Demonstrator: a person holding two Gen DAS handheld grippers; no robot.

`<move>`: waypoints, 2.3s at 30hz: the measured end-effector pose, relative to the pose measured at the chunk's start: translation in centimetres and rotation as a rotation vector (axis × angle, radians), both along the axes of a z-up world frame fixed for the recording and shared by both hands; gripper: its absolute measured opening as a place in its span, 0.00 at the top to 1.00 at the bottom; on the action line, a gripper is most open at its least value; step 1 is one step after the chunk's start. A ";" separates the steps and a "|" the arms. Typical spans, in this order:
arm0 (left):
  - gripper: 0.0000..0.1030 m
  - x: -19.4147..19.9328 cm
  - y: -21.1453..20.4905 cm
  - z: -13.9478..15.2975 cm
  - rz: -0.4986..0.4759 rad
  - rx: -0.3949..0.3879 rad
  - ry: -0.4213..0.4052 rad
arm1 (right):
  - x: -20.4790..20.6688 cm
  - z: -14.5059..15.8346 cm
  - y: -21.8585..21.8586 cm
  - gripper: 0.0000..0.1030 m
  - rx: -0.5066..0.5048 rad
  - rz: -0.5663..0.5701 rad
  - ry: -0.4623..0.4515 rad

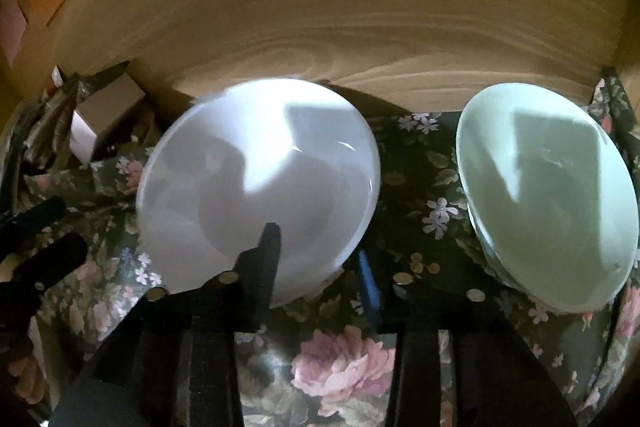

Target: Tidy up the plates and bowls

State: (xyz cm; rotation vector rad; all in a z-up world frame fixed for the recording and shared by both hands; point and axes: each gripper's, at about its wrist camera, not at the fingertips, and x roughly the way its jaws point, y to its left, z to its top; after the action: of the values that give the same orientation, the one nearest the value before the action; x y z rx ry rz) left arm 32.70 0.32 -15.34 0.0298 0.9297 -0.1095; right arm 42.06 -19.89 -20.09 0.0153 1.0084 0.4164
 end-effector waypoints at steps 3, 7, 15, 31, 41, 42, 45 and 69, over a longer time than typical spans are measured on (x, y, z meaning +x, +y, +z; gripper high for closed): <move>0.28 0.2 0.2 -0.2 0.001 -0.020 0.012 | -0.2 -0.3 0.1 0.83 0.012 0.036 0.027; 0.28 0.4 0.2 -0.4 0.002 -0.019 0.025 | -1.4 0.0 0.6 0.83 0.010 0.083 0.037; 0.28 -0.3 -0.1 -1.3 -0.011 0.001 0.080 | -6.4 0.8 0.5 0.83 0.006 0.166 0.061; 0.50 -1.5 -1.9 -4.6 -0.069 0.004 0.208 | -9.0 1.9 -0.7 0.59 0.050 0.059 0.017; 0.72 -1.5 -2.7 -5.1 -0.089 0.015 0.208 | -8.1 0.5 0.3 0.75 0.103 0.045 0.071; 0.72 -1.5 -2.6 -5.1 -0.087 0.012 0.204 | -8.1 0.6 0.4 0.75 0.101 0.042 0.070; 0.73 -1.5 -2.8 -4.7 -0.090 0.013 0.194 | -8.3 0.8 0.4 0.75 0.095 0.039 0.066; 0.73 -7.4 -1.6 3.5 -0.071 -0.045 -0.010 | -14.3 8.5 0.3 0.75 0.139 0.046 -0.142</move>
State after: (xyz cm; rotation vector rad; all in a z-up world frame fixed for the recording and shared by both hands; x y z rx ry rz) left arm 25.28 -1.31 -11.84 0.0218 0.9162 -0.1955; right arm 27.80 -19.61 -11.56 0.0865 0.8402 0.5214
